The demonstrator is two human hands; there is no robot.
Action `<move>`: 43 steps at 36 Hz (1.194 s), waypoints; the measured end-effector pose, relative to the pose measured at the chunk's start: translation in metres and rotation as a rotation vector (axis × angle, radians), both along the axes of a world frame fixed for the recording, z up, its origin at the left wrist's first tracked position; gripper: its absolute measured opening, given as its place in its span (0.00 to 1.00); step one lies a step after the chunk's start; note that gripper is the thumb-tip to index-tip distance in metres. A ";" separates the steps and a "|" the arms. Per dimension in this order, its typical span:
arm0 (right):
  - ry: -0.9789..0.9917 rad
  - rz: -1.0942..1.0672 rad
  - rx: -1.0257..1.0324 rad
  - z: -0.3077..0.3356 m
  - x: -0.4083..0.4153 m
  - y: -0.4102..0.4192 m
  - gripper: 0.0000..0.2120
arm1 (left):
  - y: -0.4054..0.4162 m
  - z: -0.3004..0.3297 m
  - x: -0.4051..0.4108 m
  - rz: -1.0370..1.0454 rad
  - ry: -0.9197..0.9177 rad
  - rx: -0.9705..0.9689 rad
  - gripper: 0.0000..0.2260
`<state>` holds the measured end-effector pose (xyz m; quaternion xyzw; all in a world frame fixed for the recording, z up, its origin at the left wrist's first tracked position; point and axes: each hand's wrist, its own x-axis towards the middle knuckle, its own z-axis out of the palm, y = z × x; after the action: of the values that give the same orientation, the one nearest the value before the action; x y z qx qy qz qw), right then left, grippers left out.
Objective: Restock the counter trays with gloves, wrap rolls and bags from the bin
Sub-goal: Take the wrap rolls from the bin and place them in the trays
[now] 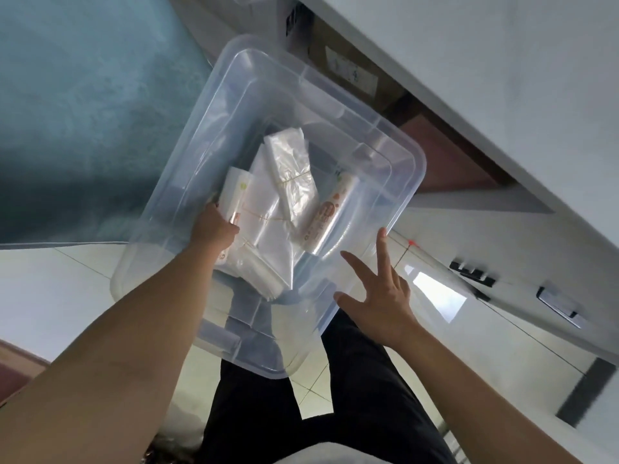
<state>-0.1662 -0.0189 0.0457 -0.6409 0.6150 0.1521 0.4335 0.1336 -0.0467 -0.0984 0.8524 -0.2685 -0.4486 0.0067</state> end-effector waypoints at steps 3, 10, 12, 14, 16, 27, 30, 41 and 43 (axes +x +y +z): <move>0.000 -0.035 0.050 0.002 0.003 -0.004 0.28 | 0.001 0.010 -0.003 -0.018 0.005 0.001 0.29; 0.003 -0.151 0.130 0.020 0.014 -0.017 0.25 | 0.025 0.073 -0.029 0.053 0.037 -0.144 0.28; 0.040 -0.148 0.122 0.026 0.018 -0.021 0.25 | 0.038 0.093 -0.035 0.129 0.092 -0.172 0.27; 0.129 -0.092 0.076 0.033 0.021 -0.026 0.26 | 0.053 0.111 -0.040 0.241 0.171 -0.210 0.26; 0.202 0.014 -0.001 0.039 0.026 -0.032 0.26 | 0.067 0.129 -0.043 0.329 0.228 -0.227 0.26; 0.319 0.639 0.043 -0.020 0.070 -0.090 0.24 | 0.114 0.152 -0.037 0.547 0.414 -0.207 0.19; 0.447 0.833 0.007 -0.060 0.073 -0.106 0.29 | 0.115 0.147 -0.035 0.571 0.406 -0.223 0.17; 0.461 1.246 -0.133 -0.171 0.088 -0.111 0.41 | 0.116 0.102 -0.030 0.607 0.422 -0.176 0.19; 0.410 1.206 -0.079 -0.180 0.086 -0.110 0.35 | 0.114 0.093 -0.031 0.597 0.404 -0.184 0.21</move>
<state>-0.0803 -0.1291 -0.1345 -0.8479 0.2217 0.4660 0.1210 0.1025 0.0676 -0.0051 0.7834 -0.0404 -0.5600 0.2665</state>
